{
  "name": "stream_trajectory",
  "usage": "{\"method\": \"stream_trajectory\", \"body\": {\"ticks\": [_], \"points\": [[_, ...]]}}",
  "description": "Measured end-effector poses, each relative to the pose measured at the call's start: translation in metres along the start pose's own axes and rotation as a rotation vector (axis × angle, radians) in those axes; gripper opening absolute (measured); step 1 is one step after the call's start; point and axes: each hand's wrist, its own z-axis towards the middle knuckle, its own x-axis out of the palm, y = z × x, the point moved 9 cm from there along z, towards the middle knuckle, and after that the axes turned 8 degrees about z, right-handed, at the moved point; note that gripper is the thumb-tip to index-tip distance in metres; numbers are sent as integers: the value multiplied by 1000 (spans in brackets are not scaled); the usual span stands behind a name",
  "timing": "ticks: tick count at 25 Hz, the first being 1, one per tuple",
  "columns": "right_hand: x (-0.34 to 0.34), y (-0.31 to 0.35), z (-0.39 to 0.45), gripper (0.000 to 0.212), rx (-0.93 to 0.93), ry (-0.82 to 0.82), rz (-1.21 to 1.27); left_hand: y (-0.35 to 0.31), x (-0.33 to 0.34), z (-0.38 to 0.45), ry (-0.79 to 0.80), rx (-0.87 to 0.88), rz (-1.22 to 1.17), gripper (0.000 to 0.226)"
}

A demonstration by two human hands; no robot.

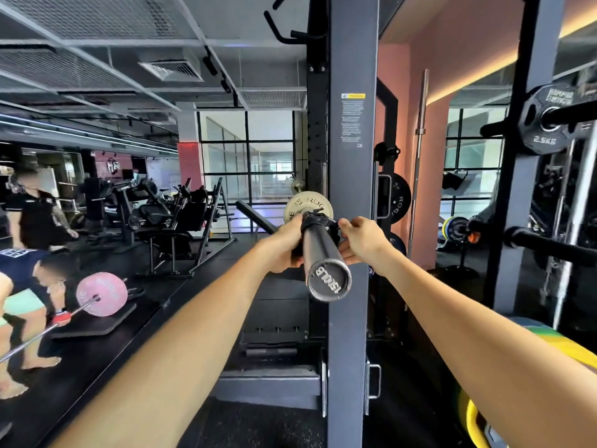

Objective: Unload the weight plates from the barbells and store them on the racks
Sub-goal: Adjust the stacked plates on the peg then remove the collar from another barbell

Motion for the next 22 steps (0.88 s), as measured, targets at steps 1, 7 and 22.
{"method": "stream_trajectory", "body": {"ticks": [1,7,22], "points": [[2,-3,15,27,-3,-1,8,1,-2,16,9,-1,-7,49],[6,-19,91,29,-68,-71,15,1,-15,90,-111,5,-35,46],[19,-29,174,28,-105,-13,16,-5,-38,142,-234,-74,-17,42]]}}
